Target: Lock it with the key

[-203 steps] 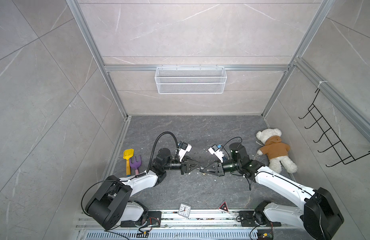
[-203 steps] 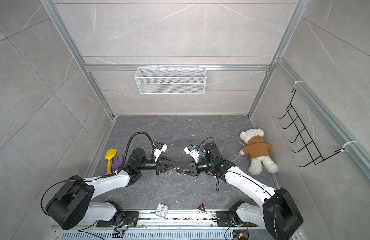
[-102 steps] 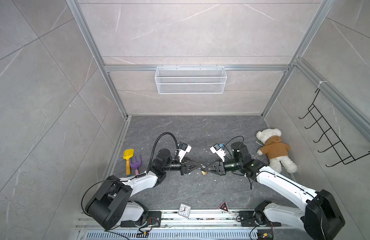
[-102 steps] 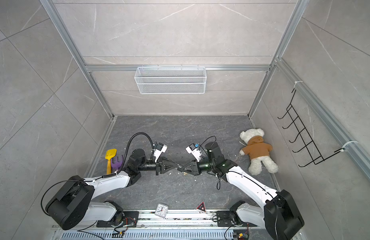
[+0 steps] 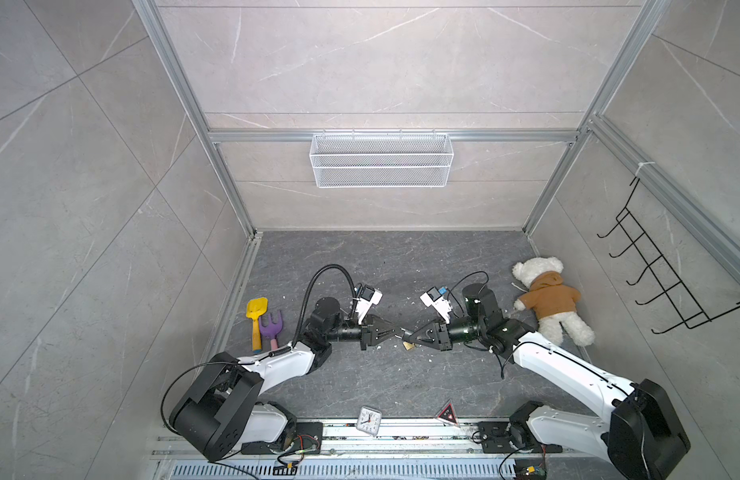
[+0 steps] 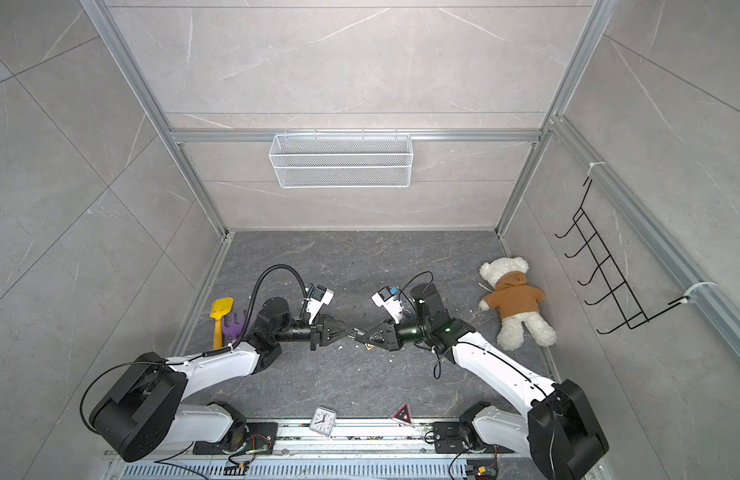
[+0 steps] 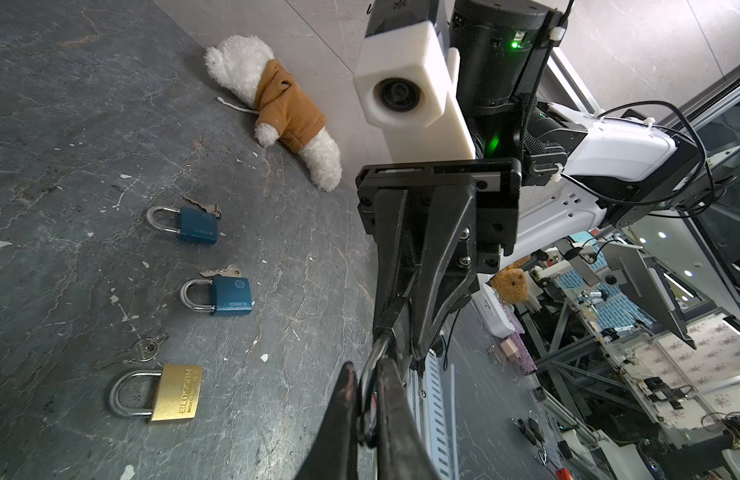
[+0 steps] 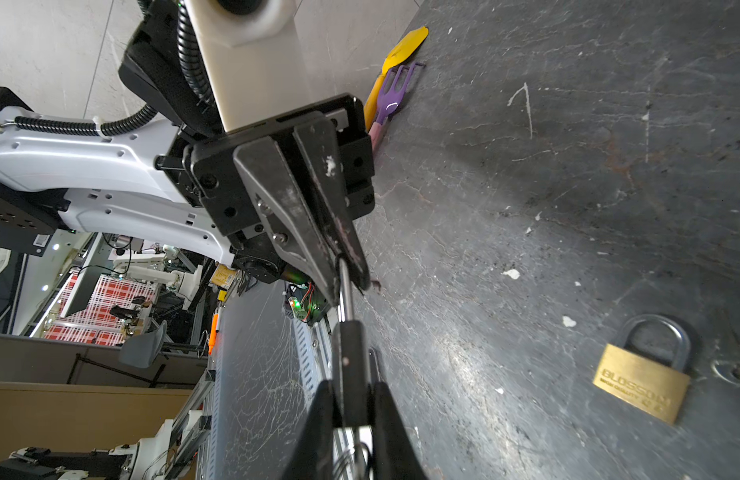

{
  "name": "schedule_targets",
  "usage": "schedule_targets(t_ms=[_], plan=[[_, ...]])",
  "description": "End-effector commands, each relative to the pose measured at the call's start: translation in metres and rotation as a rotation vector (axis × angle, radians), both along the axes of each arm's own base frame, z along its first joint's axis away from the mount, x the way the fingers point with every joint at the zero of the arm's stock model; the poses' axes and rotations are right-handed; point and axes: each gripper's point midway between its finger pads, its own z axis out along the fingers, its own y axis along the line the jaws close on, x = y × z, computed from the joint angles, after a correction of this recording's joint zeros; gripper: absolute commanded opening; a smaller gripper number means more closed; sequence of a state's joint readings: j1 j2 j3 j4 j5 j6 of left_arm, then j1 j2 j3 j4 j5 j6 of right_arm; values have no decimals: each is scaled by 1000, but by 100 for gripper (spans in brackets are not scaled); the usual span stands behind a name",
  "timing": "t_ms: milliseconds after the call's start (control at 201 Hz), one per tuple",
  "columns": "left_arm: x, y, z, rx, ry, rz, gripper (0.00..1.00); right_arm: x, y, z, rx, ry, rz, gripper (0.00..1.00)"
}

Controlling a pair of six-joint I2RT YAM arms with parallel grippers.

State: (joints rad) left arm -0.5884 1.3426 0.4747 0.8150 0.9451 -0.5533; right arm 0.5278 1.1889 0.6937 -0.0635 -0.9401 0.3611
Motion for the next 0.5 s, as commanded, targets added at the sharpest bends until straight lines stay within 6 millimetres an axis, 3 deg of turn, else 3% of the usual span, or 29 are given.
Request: schedule_targets(t_ms=[0,294,493], plan=[[-1,0,16,-38,-67,2,0,4,2,17,34,-48,3,0],[-10,-13,19,-51,-62,-48,0,6,4,21,60,-56,-2,0],[-33,-28,27,-73,-61,-116,0,15,7,20,64,-57,-21,0]])
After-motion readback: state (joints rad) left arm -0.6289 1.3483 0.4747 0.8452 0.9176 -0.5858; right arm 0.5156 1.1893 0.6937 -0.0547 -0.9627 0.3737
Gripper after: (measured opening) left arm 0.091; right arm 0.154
